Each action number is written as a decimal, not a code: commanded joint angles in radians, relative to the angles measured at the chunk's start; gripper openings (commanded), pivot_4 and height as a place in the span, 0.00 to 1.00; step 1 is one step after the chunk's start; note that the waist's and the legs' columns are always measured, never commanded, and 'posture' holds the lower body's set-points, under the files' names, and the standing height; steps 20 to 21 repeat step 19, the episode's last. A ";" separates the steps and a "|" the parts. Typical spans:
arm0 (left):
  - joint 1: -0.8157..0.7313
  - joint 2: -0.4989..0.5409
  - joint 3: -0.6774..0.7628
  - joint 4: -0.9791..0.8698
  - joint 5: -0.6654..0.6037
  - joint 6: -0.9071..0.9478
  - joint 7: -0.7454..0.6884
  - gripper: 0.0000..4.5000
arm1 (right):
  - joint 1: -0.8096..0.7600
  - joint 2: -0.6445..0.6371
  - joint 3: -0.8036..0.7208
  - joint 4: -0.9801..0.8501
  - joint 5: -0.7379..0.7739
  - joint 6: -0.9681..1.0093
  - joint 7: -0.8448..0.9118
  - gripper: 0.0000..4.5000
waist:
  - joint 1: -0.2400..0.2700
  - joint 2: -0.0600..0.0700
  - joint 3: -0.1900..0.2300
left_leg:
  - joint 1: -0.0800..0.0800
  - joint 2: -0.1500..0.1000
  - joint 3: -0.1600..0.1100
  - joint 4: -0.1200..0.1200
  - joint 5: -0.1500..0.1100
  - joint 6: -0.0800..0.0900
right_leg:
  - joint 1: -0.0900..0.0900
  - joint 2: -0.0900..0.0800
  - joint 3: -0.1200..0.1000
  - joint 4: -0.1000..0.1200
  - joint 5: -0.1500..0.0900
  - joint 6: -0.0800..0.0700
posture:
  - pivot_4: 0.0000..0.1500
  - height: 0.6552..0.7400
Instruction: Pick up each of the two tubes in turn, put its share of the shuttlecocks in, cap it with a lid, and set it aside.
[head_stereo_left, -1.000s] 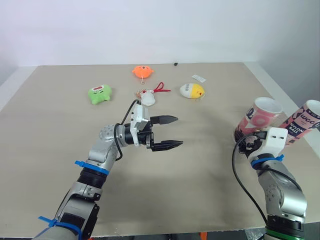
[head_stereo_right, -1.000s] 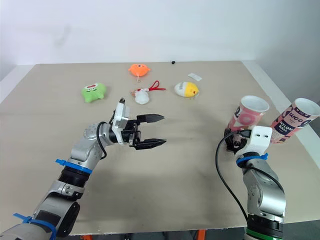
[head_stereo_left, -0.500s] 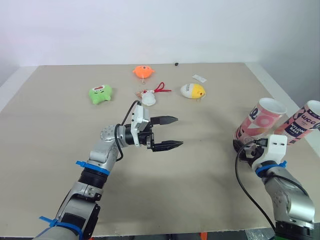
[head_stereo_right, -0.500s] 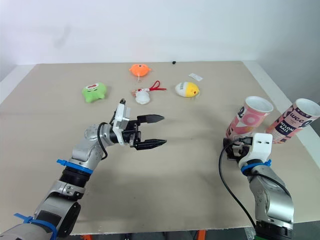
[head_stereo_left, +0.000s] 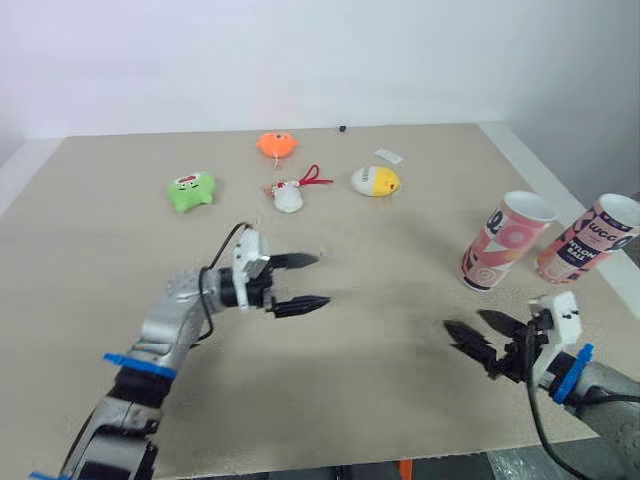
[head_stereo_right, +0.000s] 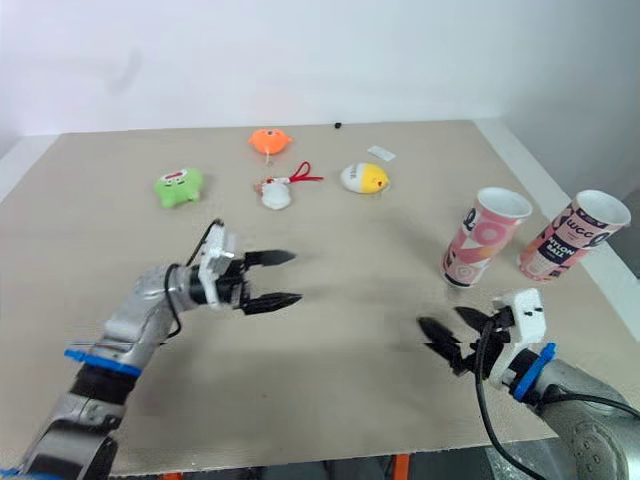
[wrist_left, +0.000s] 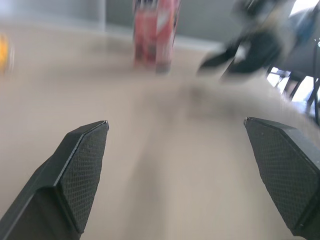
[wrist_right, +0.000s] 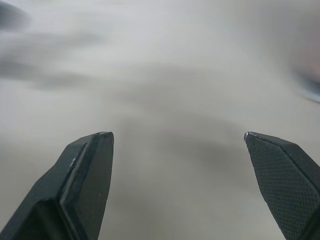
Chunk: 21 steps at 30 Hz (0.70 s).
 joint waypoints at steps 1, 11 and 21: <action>0.077 0.045 0.064 -0.105 -0.032 0.068 0.058 1.00 | -0.072 -0.031 0.096 -0.044 0.037 0.013 0.056 0.99 | 0.004 -0.001 0.001 | 0.000 0.000 0.000 0.001 0.000 0.000 | 0.000 0.000 -0.001 0.000 -0.001 -0.001 | 1.00 1.00; 0.405 0.064 0.323 -0.343 -0.088 0.084 0.306 1.00 | -0.418 0.081 0.483 0.193 -0.131 -0.077 0.123 0.99 | 0.018 -0.006 0.003 | -0.004 0.000 0.000 0.004 0.000 0.000 | -0.002 -0.004 -0.002 -0.001 -0.002 -0.004 | 1.00 1.00; 0.411 0.056 0.338 -0.362 -0.096 0.121 0.413 1.00 | -0.444 0.123 0.506 0.277 -0.175 -0.132 0.150 0.99 | 0.028 -0.006 0.003 | -0.005 -0.003 0.002 0.005 -0.001 -0.002 | -0.002 -0.007 -0.001 -0.001 -0.003 0.000 | 1.00 1.00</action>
